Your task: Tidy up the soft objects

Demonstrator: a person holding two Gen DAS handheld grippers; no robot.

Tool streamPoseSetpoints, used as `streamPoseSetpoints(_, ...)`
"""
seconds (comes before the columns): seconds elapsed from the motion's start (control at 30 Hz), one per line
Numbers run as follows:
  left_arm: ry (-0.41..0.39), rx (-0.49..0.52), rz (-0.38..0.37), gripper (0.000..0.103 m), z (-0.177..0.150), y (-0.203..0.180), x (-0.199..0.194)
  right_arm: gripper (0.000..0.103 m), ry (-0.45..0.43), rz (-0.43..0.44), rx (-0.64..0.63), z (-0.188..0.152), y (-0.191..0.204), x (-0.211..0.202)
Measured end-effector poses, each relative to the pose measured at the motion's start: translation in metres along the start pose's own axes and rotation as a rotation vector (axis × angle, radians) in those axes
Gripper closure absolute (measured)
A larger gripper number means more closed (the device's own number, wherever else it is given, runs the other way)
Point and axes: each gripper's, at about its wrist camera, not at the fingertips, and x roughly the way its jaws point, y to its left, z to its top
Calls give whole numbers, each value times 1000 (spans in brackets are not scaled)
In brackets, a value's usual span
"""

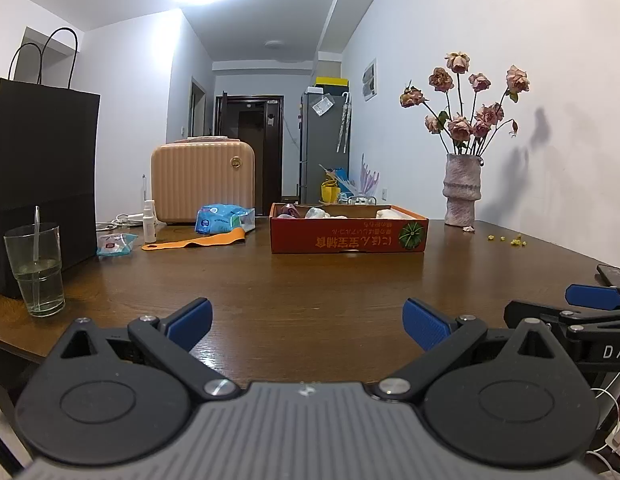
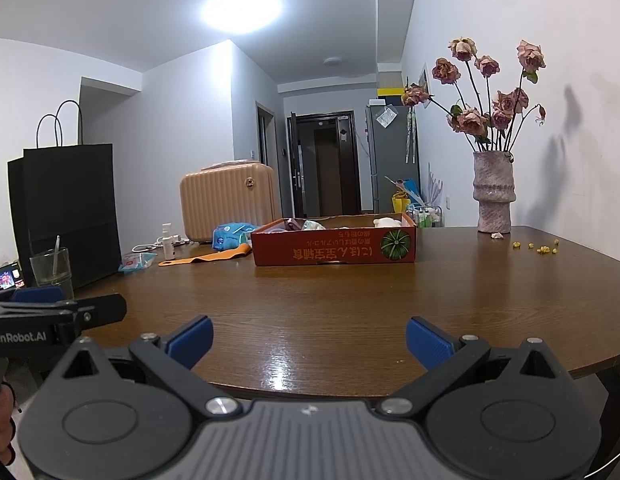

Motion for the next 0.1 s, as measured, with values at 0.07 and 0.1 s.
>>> streamPoseSetpoints(0.07,-6,5,2,0,0,-1,-1,0,0,0,0,0,0,0)
streamPoseSetpoints(0.1,-7,5,0,0,0,-1,-1,0,0,0,0,0,0,0)
